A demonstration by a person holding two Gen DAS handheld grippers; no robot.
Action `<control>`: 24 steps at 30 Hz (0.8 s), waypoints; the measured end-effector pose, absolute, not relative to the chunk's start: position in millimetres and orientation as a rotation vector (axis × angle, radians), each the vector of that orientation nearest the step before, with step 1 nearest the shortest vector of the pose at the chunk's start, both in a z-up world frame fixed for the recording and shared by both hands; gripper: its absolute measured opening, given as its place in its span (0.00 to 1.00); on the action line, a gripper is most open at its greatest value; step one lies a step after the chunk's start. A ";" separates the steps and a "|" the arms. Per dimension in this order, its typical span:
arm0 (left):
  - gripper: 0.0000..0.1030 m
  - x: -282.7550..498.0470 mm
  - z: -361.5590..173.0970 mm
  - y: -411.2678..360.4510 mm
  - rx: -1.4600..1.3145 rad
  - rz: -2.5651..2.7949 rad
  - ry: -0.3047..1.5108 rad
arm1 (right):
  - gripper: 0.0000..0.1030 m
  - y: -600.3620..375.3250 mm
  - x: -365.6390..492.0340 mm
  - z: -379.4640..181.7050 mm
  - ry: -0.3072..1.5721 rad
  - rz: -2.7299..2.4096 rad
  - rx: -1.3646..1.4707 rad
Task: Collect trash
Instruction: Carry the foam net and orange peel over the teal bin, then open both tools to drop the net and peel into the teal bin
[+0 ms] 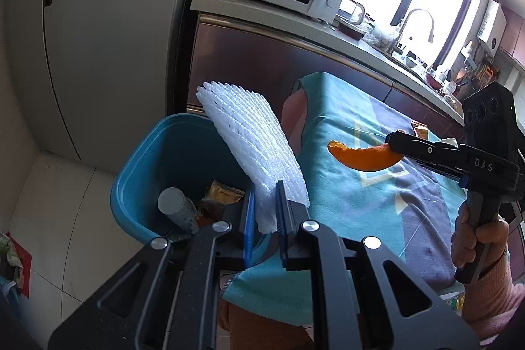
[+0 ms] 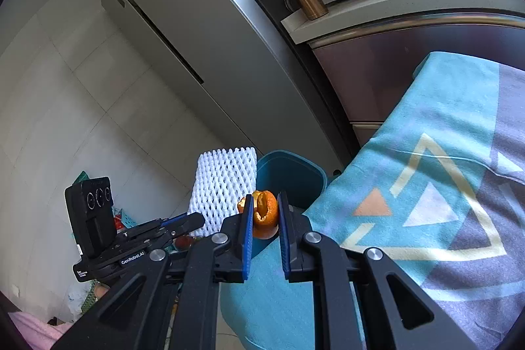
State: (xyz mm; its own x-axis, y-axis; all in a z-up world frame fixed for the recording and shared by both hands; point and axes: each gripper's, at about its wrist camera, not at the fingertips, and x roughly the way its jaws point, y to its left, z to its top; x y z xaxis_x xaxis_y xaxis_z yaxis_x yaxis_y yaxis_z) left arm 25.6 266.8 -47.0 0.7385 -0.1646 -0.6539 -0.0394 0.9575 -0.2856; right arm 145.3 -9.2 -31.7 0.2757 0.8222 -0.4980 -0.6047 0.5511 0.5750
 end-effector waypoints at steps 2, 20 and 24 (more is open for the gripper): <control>0.12 26.5 -52.0 272.5 -0.295 -0.055 0.749 | 0.12 0.5 145.7 -33.7 0.863 0.985 0.281; 0.13 45.2 -99.8 298.6 -0.326 0.016 0.852 | 0.13 68.9 156.2 -57.4 0.966 0.972 0.176; 0.13 51.4 -109.7 301.0 -0.336 0.022 0.871 | 0.13 79.8 158.9 -65.6 0.994 0.959 0.157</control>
